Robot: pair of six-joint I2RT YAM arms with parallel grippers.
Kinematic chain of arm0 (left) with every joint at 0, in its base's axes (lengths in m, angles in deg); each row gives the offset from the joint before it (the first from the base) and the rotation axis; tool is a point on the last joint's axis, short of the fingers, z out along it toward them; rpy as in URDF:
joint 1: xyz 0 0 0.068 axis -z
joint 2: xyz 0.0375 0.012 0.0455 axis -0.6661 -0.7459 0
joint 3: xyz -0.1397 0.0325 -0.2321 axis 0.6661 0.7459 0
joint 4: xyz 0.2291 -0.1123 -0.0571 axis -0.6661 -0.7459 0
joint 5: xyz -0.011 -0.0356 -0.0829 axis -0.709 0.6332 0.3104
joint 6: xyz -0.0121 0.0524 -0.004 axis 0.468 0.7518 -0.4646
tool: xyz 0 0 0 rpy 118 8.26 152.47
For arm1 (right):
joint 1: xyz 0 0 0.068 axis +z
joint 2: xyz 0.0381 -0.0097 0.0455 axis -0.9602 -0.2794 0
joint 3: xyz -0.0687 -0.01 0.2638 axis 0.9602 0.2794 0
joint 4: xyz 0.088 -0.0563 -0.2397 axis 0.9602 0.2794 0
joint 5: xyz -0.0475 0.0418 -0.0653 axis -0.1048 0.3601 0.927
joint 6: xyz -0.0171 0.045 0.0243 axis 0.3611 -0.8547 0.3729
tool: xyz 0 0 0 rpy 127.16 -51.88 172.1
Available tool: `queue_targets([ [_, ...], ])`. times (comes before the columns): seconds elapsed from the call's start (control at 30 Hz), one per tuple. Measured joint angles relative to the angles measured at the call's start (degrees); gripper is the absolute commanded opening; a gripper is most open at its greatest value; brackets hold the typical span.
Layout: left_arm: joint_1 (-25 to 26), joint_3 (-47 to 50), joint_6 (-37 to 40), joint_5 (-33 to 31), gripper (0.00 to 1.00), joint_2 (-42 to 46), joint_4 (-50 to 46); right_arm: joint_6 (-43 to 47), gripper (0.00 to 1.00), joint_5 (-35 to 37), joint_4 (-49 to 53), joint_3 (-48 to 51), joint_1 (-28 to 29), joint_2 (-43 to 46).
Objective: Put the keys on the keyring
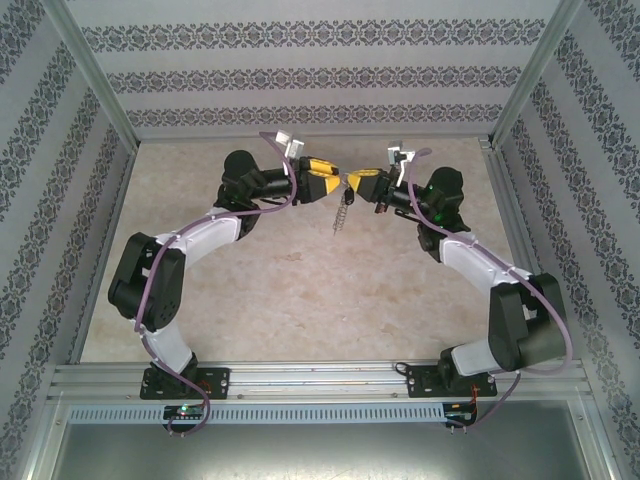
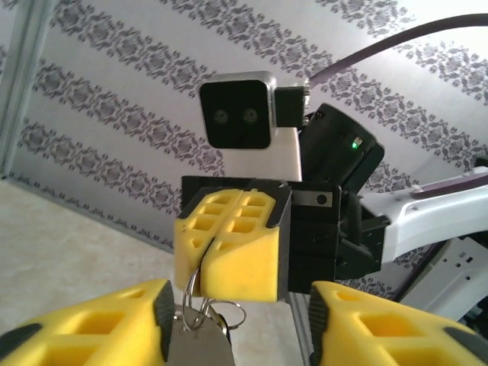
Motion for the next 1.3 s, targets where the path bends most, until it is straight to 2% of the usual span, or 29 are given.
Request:
queue_targets([
  [0.1,-1.77,-1.49,4.37,0.57,0.58,0.28,-5.51,8.55,0.0,-1.27,10.34,-2.82,0.0,1.2],
  [0.23,-2.97,-4.57,12.0,1.11,0.59,0.68,-15.78,15.93,0.0,-5.01,18.73,-6.82,-0.63,0.94],
  [0.37,-3.06,-7.91,20.33,1.77,0.59,0.96,-27.1,19.98,0.0,-8.59,23.74,-10.88,-1.29,-1.16],
  [0.5,-3.06,-9.81,25.33,3.63,0.58,1.05,-34.38,22.34,0.0,-11.5,27.96,-13.55,-1.33,-3.19],
  [0.8,-2.62,-12.61,26.73,8.59,0.57,0.39,-38.05,24.59,0.0,-12.94,32.04,-14.73,-0.81,-4.22],
  [1.2,-0.85,-15.47,31.21,10.25,0.54,-1.68,-45.81,24.83,0.0,-12.92,32.83,-14.78,0.66,-4.44],
  [1.3,-0.85,-15.5,32.26,10.34,0.47,-1.68,-47.39,24.87,0.0,-12.61,32.85,-14.78,0.66,-4.44],
])
